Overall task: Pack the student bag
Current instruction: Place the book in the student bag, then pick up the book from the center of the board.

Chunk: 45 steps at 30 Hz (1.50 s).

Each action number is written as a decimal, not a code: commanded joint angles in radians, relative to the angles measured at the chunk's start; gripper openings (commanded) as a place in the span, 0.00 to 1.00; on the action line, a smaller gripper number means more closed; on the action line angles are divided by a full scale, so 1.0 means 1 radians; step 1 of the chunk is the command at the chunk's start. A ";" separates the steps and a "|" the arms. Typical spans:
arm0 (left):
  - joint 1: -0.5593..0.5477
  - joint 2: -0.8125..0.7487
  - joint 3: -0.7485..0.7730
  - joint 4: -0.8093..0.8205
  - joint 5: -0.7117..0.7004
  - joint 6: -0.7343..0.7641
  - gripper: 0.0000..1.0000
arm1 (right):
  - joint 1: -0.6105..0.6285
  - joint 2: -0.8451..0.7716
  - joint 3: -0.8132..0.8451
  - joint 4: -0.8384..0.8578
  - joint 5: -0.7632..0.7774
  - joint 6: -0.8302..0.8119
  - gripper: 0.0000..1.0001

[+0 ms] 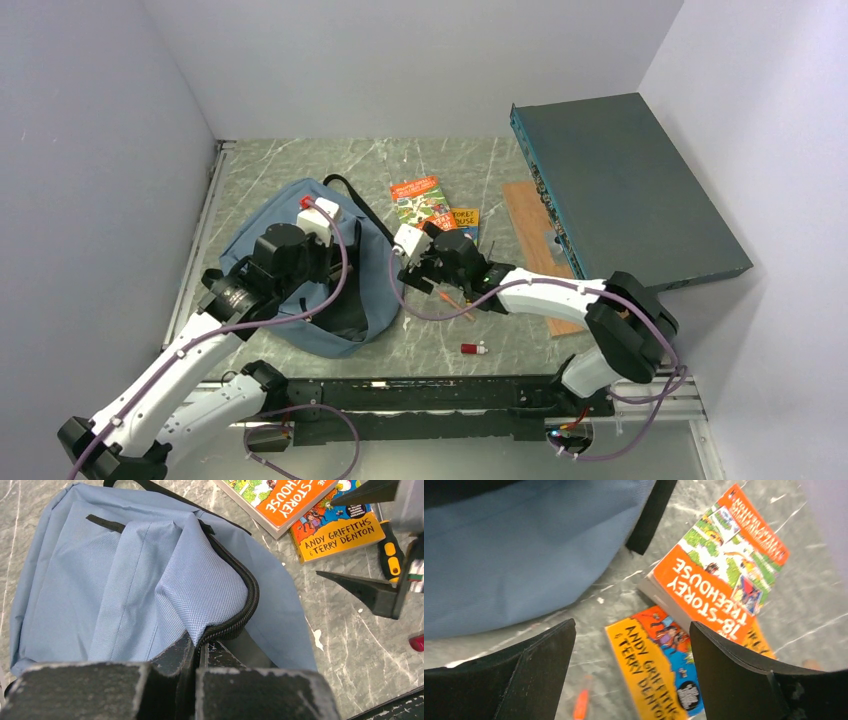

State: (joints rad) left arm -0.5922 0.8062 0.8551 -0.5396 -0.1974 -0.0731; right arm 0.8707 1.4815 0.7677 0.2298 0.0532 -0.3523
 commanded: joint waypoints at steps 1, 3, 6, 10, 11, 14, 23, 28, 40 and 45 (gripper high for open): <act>0.003 -0.040 0.042 0.038 -0.036 -0.013 0.00 | 0.011 0.048 0.086 0.045 0.048 -0.321 0.86; 0.004 -0.048 0.042 0.039 -0.042 -0.014 0.00 | 0.011 0.081 0.121 0.026 0.062 -0.364 0.86; 0.003 -0.059 0.042 0.036 -0.048 -0.021 0.00 | 0.011 0.140 0.158 0.015 0.075 -0.426 0.86; 0.003 -0.071 0.045 0.032 -0.066 -0.040 0.00 | -0.007 0.227 0.204 0.045 0.112 -0.408 0.90; 0.004 -0.074 0.045 0.032 -0.067 -0.044 0.00 | -0.011 0.239 0.231 0.047 0.125 -0.345 0.90; 0.004 -0.076 0.043 0.034 -0.048 -0.046 0.00 | -0.021 0.257 0.355 -0.064 0.114 -0.128 0.95; 0.003 -0.050 0.055 0.021 -0.008 -0.044 0.00 | -0.059 0.376 0.715 -0.507 0.410 0.458 1.00; 0.003 -0.039 0.061 0.016 0.009 -0.042 0.00 | -0.061 0.513 0.935 -0.737 0.551 0.616 1.00; 0.003 0.020 0.061 -0.040 0.088 -0.127 0.00 | -0.077 0.552 0.940 -0.760 0.459 0.565 1.00; 0.003 0.048 -0.042 -0.063 0.261 -0.336 0.00 | -0.045 0.381 0.578 -0.356 0.327 0.232 0.99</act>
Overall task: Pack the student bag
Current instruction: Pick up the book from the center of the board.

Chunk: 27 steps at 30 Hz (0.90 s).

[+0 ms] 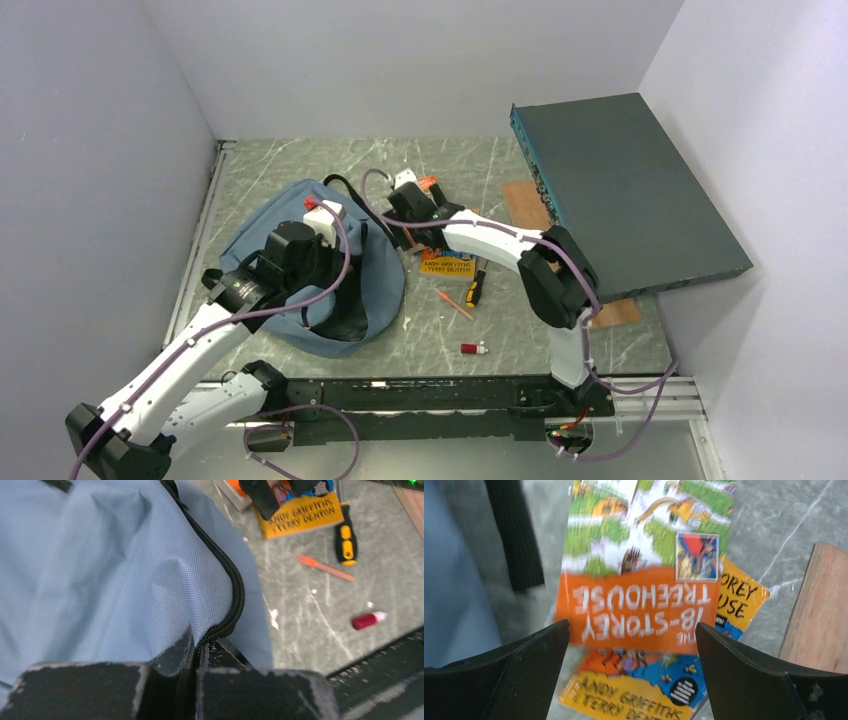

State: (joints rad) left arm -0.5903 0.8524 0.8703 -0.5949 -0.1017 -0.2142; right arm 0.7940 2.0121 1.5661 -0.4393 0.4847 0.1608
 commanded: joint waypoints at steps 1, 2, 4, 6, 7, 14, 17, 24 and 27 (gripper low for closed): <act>0.001 -0.008 -0.095 0.003 0.193 -0.236 0.00 | 0.044 -0.187 -0.316 0.425 -0.122 -0.365 0.99; 0.001 -0.021 -0.127 0.010 0.205 -0.277 0.00 | 0.053 -0.215 -0.403 0.537 -0.152 -0.457 0.99; 0.002 -0.048 -0.193 0.003 0.170 -0.352 0.00 | 0.059 -0.240 -0.514 0.693 -0.179 -0.591 0.99; 0.002 -0.073 -0.247 -0.014 0.130 -0.420 0.00 | 0.060 -0.240 -0.545 0.725 -0.204 -0.689 0.99; 0.002 -0.083 -0.269 -0.017 0.126 -0.446 0.00 | 0.060 -0.234 -0.537 0.689 -0.239 -0.764 0.99; 0.001 -0.126 -0.349 -0.014 0.106 -0.571 0.00 | 0.079 -0.188 -0.571 0.773 -0.211 -1.015 0.99; 0.001 -0.160 -0.344 -0.062 0.031 -0.602 0.00 | 0.082 -0.155 -0.557 0.753 -0.196 -1.046 0.99; 0.003 -0.277 -0.360 -0.113 -0.090 -0.653 0.00 | 0.098 -0.102 -0.587 0.820 -0.142 -1.128 0.97; 0.002 -0.304 -0.369 -0.121 -0.109 -0.658 0.00 | 0.107 -0.050 -0.555 0.812 -0.068 -1.174 0.97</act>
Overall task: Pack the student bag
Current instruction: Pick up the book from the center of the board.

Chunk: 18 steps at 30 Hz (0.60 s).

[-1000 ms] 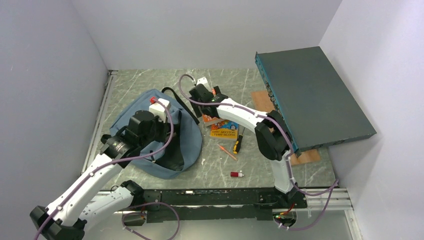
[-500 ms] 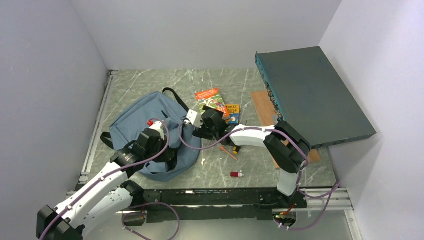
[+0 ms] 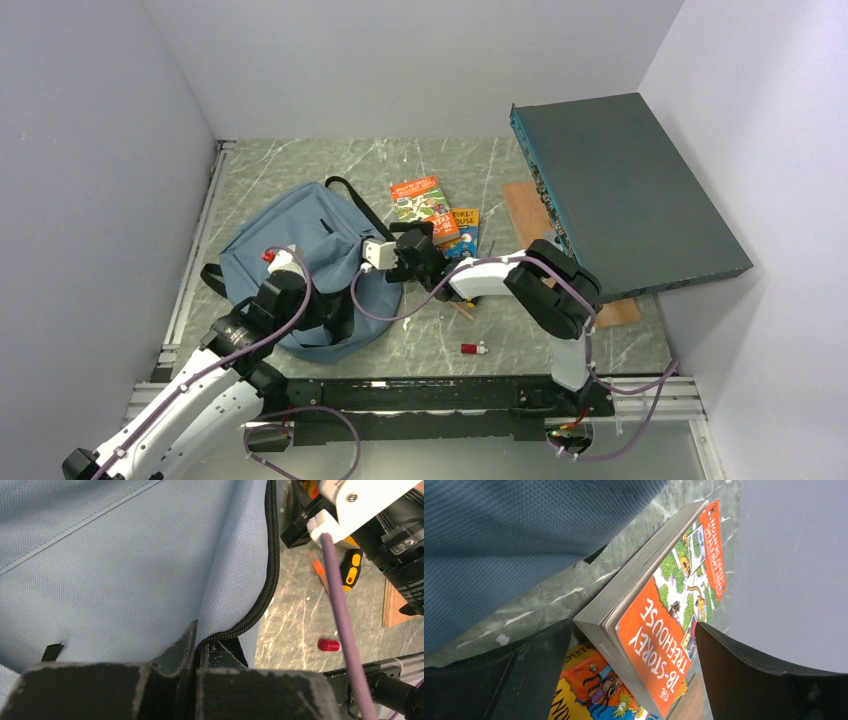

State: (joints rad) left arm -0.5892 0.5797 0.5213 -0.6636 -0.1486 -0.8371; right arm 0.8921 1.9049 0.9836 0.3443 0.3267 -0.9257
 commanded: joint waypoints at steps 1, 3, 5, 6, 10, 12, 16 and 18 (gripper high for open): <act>0.001 -0.036 -0.020 -0.054 -0.066 -0.034 0.00 | 0.010 0.080 0.049 0.017 0.126 -0.091 0.96; 0.001 -0.033 -0.017 -0.056 -0.074 -0.034 0.00 | 0.010 0.119 0.074 0.026 0.208 -0.096 0.94; 0.001 -0.025 -0.012 -0.054 -0.075 -0.031 0.00 | 0.011 0.148 0.076 0.043 0.255 -0.108 0.93; 0.000 -0.018 -0.009 -0.053 -0.074 -0.031 0.00 | 0.011 0.162 0.077 0.049 0.264 -0.108 0.93; 0.000 -0.004 -0.010 -0.046 -0.068 -0.028 0.00 | 0.011 0.211 0.087 0.071 0.289 -0.134 0.90; 0.001 0.001 -0.012 -0.041 -0.064 -0.025 0.00 | 0.011 0.215 0.091 0.071 0.269 -0.120 0.85; 0.001 0.007 -0.009 -0.043 -0.065 -0.024 0.00 | 0.011 0.226 0.096 0.123 0.264 -0.109 0.61; 0.001 0.009 -0.007 -0.045 -0.069 -0.024 0.00 | 0.010 0.223 0.090 0.155 0.250 -0.107 0.51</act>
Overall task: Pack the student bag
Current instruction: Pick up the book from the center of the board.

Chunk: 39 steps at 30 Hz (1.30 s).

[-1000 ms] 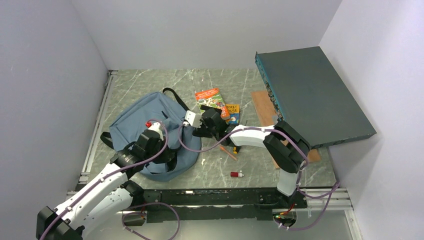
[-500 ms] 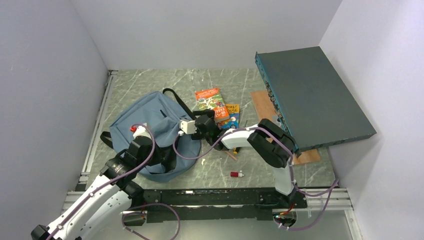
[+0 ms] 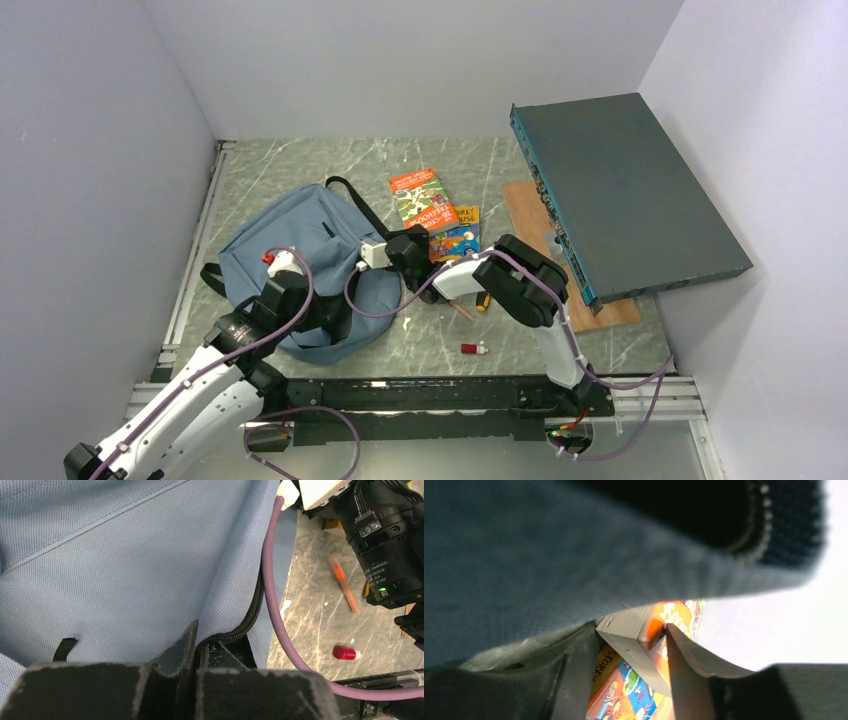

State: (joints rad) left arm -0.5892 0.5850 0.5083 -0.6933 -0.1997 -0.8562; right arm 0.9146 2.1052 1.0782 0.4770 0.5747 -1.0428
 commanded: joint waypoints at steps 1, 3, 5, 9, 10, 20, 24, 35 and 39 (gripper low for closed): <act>0.001 0.006 0.006 -0.015 -0.018 -0.006 0.00 | -0.014 0.021 -0.002 0.029 0.002 0.012 0.46; 0.002 0.010 0.009 -0.015 -0.014 -0.005 0.00 | -0.015 0.014 0.003 0.041 0.008 0.016 0.37; 0.000 0.014 0.014 -0.014 -0.012 -0.004 0.00 | -0.017 -0.016 -0.004 0.051 -0.004 0.034 0.29; 0.001 0.014 0.017 -0.008 -0.015 0.007 0.01 | -0.041 -0.089 -0.005 -0.008 -0.070 0.131 0.11; 0.001 0.013 0.016 -0.005 -0.011 0.011 0.06 | -0.047 -0.106 -0.014 -0.005 -0.083 0.146 0.07; 0.001 -0.022 -0.019 0.040 0.088 0.036 0.71 | -0.092 -0.257 -0.093 -0.053 -0.275 0.298 0.00; 0.003 -0.029 0.027 0.073 0.161 0.093 0.94 | -0.094 -0.338 -0.128 -0.051 -0.346 0.388 0.00; 0.280 0.217 0.348 0.040 0.409 0.172 1.00 | -0.091 -0.482 -0.192 -0.018 -0.362 0.590 0.00; 0.430 0.317 0.345 0.179 0.690 0.036 1.00 | -0.084 -0.547 -0.248 0.029 -0.343 0.628 0.00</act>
State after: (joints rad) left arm -0.2596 0.8200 0.8326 -0.6449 0.1925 -0.7242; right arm 0.8192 1.6508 0.8688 0.3992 0.2348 -0.5041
